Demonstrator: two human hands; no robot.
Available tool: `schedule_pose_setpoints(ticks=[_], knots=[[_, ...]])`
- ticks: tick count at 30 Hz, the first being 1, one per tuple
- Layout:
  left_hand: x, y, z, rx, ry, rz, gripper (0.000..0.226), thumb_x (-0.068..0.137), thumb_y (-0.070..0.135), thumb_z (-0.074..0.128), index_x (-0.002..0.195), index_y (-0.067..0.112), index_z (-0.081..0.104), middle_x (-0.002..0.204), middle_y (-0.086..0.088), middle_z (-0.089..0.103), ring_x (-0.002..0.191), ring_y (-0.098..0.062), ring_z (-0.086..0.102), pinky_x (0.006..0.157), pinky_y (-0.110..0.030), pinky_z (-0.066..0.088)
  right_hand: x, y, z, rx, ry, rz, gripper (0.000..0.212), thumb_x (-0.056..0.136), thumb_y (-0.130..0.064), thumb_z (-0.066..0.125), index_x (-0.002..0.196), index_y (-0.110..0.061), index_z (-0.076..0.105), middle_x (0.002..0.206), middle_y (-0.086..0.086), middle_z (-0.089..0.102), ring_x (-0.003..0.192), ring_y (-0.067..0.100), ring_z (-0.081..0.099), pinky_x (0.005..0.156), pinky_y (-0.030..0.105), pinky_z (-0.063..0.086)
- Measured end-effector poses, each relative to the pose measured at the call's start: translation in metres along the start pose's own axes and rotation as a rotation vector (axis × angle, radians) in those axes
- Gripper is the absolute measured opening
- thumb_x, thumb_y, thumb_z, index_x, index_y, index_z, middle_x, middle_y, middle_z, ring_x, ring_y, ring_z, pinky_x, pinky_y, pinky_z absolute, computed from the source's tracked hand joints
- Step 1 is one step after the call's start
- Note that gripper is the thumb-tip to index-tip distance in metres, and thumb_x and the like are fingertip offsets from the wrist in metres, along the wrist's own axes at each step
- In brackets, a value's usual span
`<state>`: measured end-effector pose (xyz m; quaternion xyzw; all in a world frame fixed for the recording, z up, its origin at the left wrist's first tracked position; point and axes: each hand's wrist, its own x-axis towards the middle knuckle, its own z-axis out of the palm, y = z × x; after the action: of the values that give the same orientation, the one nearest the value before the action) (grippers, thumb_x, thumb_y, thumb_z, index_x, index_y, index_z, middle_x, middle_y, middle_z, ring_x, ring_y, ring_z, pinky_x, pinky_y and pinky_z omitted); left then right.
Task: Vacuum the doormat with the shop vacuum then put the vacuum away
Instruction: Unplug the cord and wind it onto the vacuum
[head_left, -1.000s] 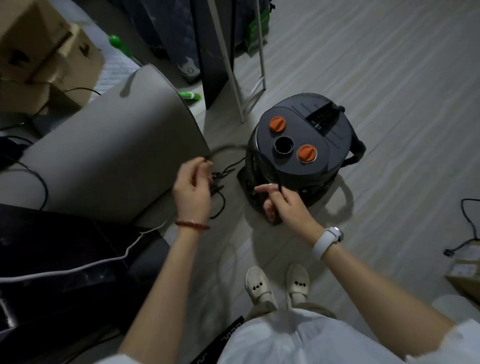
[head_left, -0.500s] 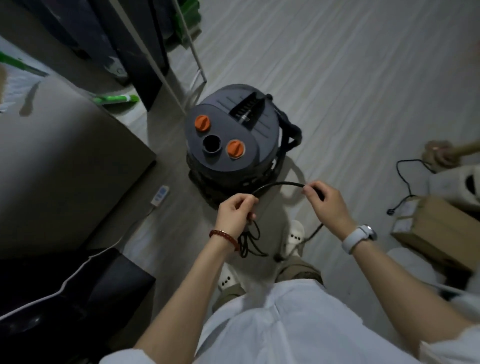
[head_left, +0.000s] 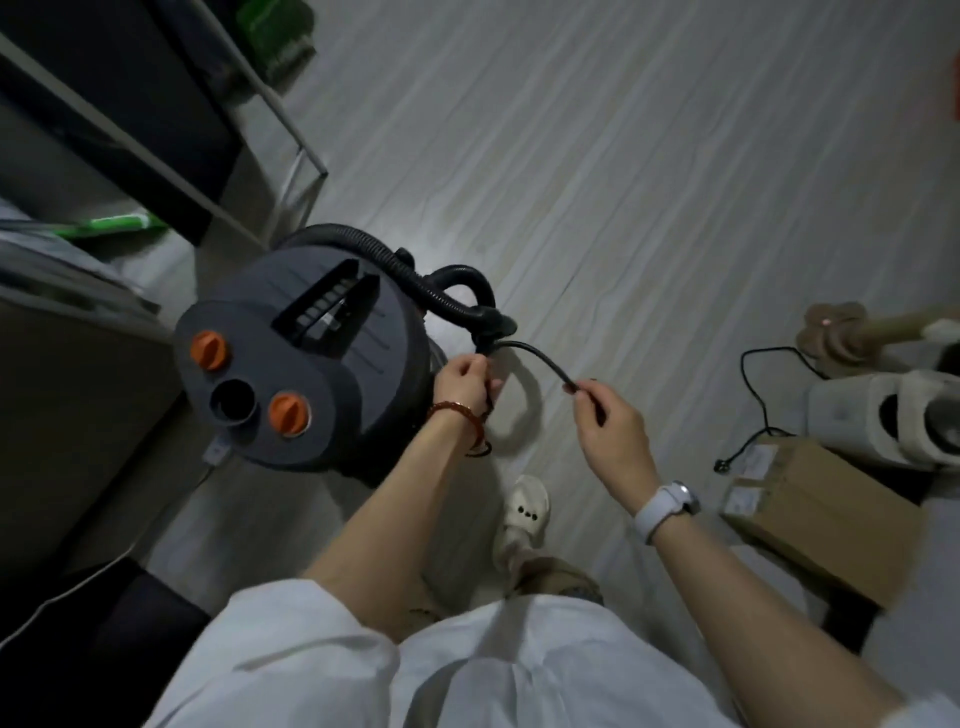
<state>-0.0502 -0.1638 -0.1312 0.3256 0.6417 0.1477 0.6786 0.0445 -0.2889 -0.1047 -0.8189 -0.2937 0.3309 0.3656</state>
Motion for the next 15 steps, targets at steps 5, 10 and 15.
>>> schedule_pose_setpoints(ticks=[5, 10, 15], knots=[[0.072, 0.054, 0.004, 0.026, 0.168, 0.127, 0.03, 0.095, 0.007, 0.041, 0.066, 0.013, 0.048, 0.05, -0.004, 0.048, 0.033, -0.008, 0.045, 0.038, -0.016, 0.036, 0.044, 0.014, -0.004, -0.095, -0.201, 0.002, 0.021, 0.096, -0.021, 0.044, 0.107, -0.015, 0.061, 0.06, -0.008, 0.051, 0.057, 0.016, 0.053, 0.059, 0.037, 0.048], [0.114, 0.088, -0.022, -0.051, 0.222, 0.122, 0.028, 0.097, 0.005, 0.039, 0.07, 0.011, 0.045, 0.063, -0.009, 0.046, 0.031, -0.004, 0.051, 0.046, -0.03, 0.051, 0.067, 0.021, 0.004, -0.225, -0.275, -0.058, 0.02, 0.097, -0.02, 0.042, 0.1, -0.016, 0.061, 0.056, -0.012, 0.046, 0.053, 0.008, 0.046, 0.055, 0.03, 0.036], [0.146, 0.108, -0.048, 0.96, 0.164, 0.359, 0.019, 0.09, 0.026, 0.056, 0.098, 0.014, 0.067, 0.086, -0.006, 0.064, 0.088, -0.023, 0.062, 0.082, -0.034, 0.05, 0.092, -0.031, 0.052, 0.037, -0.124, -0.135, 0.016, 0.095, -0.015, 0.045, 0.094, -0.01, 0.06, 0.055, -0.011, 0.048, 0.051, 0.005, 0.043, 0.053, 0.031, 0.037]])
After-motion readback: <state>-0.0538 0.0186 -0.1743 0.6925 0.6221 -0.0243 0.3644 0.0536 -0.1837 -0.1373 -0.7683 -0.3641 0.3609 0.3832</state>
